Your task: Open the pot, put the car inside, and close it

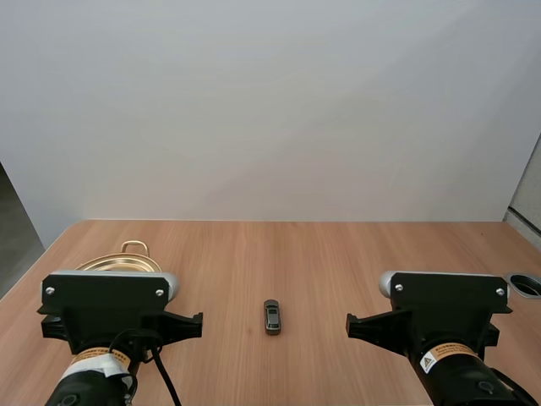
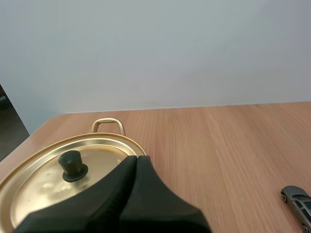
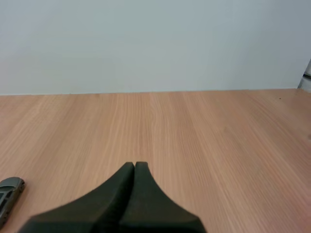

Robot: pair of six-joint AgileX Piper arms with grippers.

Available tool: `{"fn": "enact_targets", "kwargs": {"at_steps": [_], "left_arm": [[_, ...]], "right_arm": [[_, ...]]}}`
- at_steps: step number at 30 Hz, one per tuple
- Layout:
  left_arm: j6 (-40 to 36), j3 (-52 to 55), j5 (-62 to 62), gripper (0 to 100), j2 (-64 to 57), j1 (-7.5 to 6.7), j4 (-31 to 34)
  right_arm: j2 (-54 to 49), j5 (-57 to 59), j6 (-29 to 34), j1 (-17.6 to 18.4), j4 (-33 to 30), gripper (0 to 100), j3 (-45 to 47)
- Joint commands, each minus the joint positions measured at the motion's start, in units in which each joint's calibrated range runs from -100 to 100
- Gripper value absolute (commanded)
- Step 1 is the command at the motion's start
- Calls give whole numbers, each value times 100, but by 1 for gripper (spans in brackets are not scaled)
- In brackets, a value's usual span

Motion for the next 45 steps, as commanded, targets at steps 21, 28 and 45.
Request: {"fn": "enact_targets", "kwargs": {"at_steps": [21,28,45], "left_arm": [[5540,-1277,-1791,0,0,120,-4363],[2690,-2338,842,0,954,842,-2605],[1875,-4160,5810,0,4545,1578,-1971]], "right_arm": [[445,-4108,560,4,-3606,0,-773],[2527,-1450,1212,4,-3452,0,-2179],[4198,2612,-2899,1378,2460,0,-4092]]}}
